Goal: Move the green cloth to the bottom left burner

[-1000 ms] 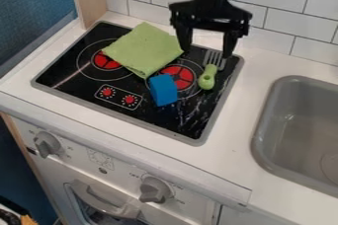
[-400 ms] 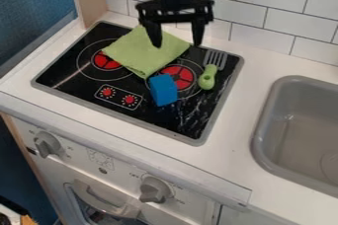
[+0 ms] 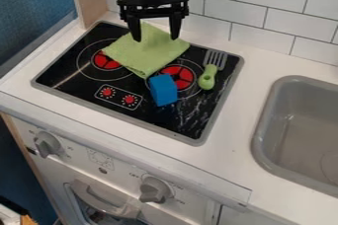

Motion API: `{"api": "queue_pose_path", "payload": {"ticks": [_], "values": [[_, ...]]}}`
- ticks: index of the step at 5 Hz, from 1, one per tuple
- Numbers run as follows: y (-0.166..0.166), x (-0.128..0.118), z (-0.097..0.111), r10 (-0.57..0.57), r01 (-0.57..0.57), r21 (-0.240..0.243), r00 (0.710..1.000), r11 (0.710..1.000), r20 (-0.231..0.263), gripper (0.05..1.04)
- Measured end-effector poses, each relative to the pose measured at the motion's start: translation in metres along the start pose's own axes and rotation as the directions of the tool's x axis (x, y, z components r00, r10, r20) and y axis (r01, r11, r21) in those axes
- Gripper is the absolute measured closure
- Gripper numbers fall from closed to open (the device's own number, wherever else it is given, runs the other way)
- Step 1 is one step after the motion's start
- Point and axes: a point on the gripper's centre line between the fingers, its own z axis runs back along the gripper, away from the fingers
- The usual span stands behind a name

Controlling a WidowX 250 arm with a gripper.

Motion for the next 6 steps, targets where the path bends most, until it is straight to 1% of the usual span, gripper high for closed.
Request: {"api": "queue_pose_path", "payload": {"ticks": [1,2,3,4,5,6], "values": [[0.002,0.006,-0.006,-0.018,0.018,0.015,1.000,1.000,0.004,0.083],[0.005,0.006,-0.010,-0.018,0.018,0.031,1.000,0.999,-0.002,0.083],[0.008,0.002,-0.024,-0.009,0.011,0.049,0.999,0.999,-0.040,0.084],[0.016,0.006,-0.025,0.025,-0.023,0.052,0.999,0.998,-0.040,0.083],[0.023,0.010,-0.028,0.055,-0.052,0.075,0.998,0.996,-0.040,0.083],[0.043,0.014,-0.029,0.140,-0.137,0.092,0.989,0.986,-0.035,0.083]]}}
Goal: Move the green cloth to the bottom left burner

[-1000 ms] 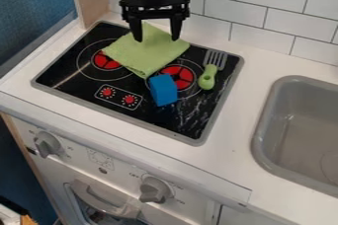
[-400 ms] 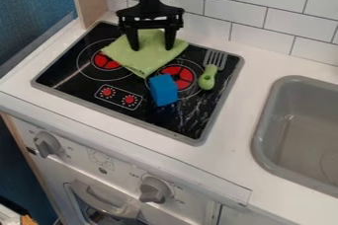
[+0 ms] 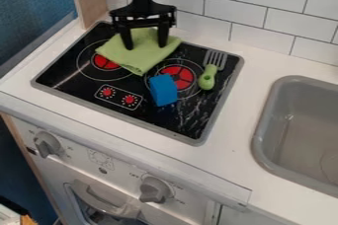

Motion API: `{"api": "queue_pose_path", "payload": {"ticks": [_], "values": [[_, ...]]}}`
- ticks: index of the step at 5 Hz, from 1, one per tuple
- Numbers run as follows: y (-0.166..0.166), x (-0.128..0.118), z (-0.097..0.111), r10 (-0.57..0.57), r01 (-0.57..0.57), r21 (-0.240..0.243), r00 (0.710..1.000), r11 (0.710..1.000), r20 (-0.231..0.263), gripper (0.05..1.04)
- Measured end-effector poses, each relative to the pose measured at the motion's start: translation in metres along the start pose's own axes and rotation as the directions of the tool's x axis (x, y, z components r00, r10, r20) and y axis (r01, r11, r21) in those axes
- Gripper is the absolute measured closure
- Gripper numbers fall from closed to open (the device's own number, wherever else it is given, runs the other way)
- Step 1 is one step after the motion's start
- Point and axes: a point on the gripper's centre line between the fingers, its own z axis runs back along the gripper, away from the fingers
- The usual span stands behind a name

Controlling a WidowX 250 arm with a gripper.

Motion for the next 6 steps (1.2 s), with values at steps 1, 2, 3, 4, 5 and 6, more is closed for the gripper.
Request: {"api": "queue_pose_path", "payload": {"ticks": [1,2,3,4,5,6], "values": [[0.029,0.005,-0.003,0.109,-0.108,0.019,0.994,0.994,-0.026,0.083],[0.046,0.005,-0.005,0.181,-0.179,0.035,0.982,0.983,-0.046,0.083],[0.055,-0.001,-0.009,0.215,-0.212,0.044,0.975,0.976,-0.057,0.083],[0.070,-0.014,-0.008,0.243,-0.240,0.055,0.968,0.969,-0.067,0.083],[0.083,-0.032,-0.004,0.242,-0.234,0.100,0.967,0.967,-0.076,0.083],[0.092,-0.048,-0.003,0.237,-0.226,0.116,0.968,0.967,-0.089,0.083]]}}
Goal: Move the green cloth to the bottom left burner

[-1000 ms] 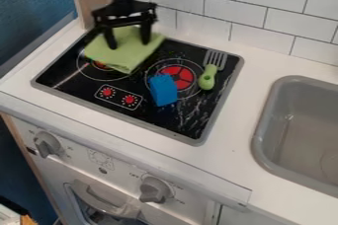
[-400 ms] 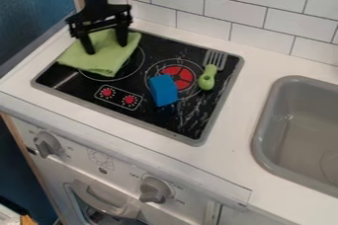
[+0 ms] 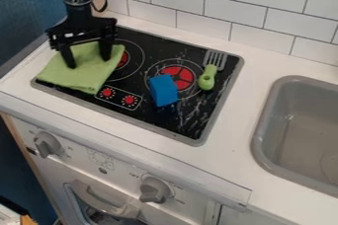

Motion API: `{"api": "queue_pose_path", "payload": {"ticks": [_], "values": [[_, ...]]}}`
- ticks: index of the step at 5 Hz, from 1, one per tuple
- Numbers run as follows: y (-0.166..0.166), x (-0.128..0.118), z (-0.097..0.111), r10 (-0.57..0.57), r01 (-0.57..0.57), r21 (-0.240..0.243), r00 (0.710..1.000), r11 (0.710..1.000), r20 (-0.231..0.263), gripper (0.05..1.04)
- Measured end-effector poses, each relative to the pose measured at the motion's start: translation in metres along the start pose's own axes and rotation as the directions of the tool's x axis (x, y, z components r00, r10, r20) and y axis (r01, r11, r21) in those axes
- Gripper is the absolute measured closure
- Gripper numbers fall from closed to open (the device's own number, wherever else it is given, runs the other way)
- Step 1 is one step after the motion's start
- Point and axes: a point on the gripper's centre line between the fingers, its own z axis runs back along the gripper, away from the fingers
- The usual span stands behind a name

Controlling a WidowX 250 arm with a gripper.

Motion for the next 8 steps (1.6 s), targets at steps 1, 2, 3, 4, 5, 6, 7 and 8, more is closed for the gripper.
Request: {"api": "queue_pose_path", "payload": {"ticks": [1,2,3,4,5,6,7,8], "values": [[0.007,-0.005,-0.001,-0.013,0.013,0.012,1.000,1.000,-0.005,0.083],[0.016,-0.004,-0.003,0.002,-0.002,0.014,1.000,1.000,-0.009,0.083],[0.018,-0.004,-0.003,0.008,-0.008,0.014,1.000,1.000,-0.010,0.083],[0.023,-0.007,0.000,0.028,-0.028,0.000,0.999,1.000,-0.028,0.083],[0.031,-0.011,0.008,0.035,-0.036,-0.023,0.998,0.999,-0.059,0.083],[0.029,-0.016,0.028,0.026,-0.030,-0.063,0.998,0.998,-0.059,0.084],[0.019,-0.016,0.051,0.010,-0.011,-0.132,1.000,0.991,-0.012,0.084],[0.009,-0.019,0.057,-0.028,0.028,-0.161,1.000,0.987,0.002,0.084]]}}
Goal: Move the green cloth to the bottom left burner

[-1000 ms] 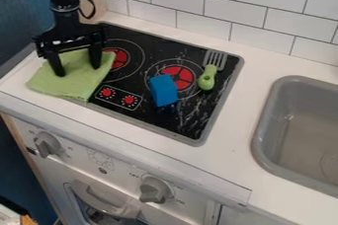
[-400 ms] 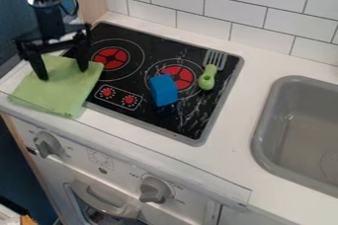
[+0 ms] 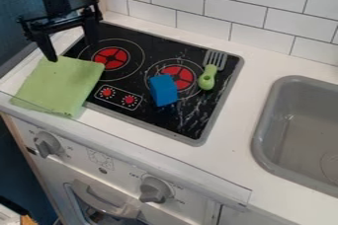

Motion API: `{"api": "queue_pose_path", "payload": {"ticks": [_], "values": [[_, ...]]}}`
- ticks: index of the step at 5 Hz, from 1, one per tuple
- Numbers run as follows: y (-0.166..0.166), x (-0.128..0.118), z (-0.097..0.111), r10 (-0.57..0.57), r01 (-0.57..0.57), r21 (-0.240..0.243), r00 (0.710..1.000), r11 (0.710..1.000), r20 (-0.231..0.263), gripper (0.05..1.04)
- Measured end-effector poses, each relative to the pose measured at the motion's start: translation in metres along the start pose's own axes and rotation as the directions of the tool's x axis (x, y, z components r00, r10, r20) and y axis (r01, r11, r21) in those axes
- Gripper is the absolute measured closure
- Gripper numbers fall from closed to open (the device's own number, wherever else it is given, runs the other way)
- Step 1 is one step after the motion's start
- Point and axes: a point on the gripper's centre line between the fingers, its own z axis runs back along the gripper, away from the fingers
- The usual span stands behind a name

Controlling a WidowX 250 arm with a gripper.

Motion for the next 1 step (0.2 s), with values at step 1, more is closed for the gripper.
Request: {"api": "queue_pose_path", "payload": {"ticks": [1], "values": [[-0.0145,-0.0032,0.0156,-0.072,0.071,0.015,0.995,0.997,0.072,0.084]]}}
